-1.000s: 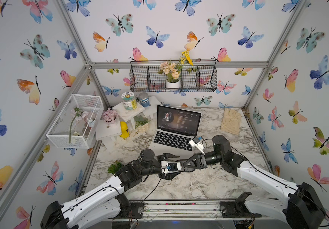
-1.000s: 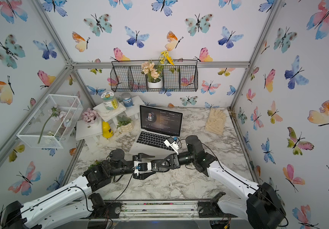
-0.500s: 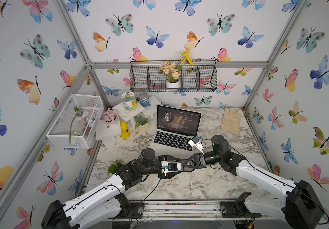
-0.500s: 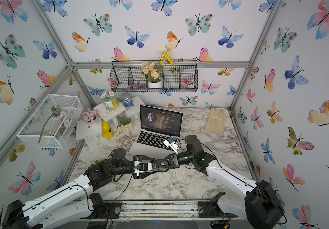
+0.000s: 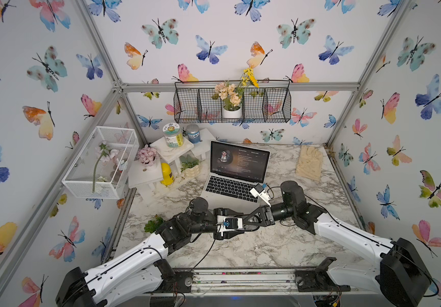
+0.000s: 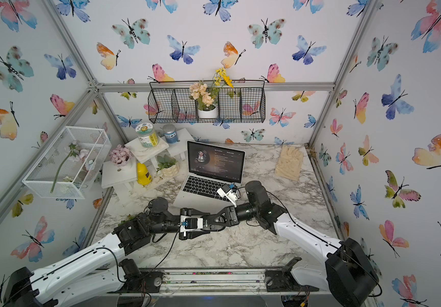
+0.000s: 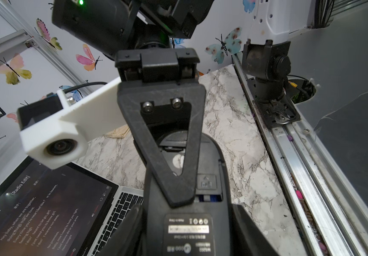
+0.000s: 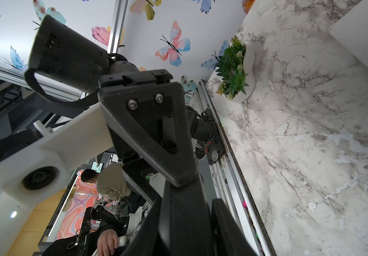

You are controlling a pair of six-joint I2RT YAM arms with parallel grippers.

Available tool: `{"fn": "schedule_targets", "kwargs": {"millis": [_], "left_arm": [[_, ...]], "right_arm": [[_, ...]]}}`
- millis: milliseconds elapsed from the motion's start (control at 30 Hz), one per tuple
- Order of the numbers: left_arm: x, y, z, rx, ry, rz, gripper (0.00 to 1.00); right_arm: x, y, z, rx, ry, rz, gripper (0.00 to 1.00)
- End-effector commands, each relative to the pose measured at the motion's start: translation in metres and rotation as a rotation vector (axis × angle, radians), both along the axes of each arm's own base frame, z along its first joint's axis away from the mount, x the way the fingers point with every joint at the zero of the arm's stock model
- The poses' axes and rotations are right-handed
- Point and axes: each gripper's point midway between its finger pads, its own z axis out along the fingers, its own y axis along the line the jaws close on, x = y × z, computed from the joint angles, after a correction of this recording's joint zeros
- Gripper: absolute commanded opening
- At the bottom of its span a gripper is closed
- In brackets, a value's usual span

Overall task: Remove the wireless mouse receiver from the laptop
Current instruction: Close the lid on the mouse.

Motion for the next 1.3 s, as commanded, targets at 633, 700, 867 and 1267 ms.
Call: {"fn": "schedule_targets", "kwargs": {"millis": [633,700,867,1267], "left_arm": [[0.007,-0.001,0.021,-0.029,0.008,0.05,0.03],[0.007,-0.001,0.021,-0.028,0.008,0.049,0.02],[0.007,-0.001,0.02,-0.025,0.011,0.05,0.0],[0.005,0.002,0.017,-0.016,0.0,0.044,0.0]], "right_arm": [[-0.015,-0.016,0.002,-0.064,-0.074,-0.004,0.59],[-0.016,-0.016,0.0,-0.069,-0.069,0.004,0.54],[-0.016,-0.015,-0.002,-0.071,-0.067,0.016,0.51],[-0.009,-0.017,0.005,-0.087,-0.112,-0.03,0.64]]}}
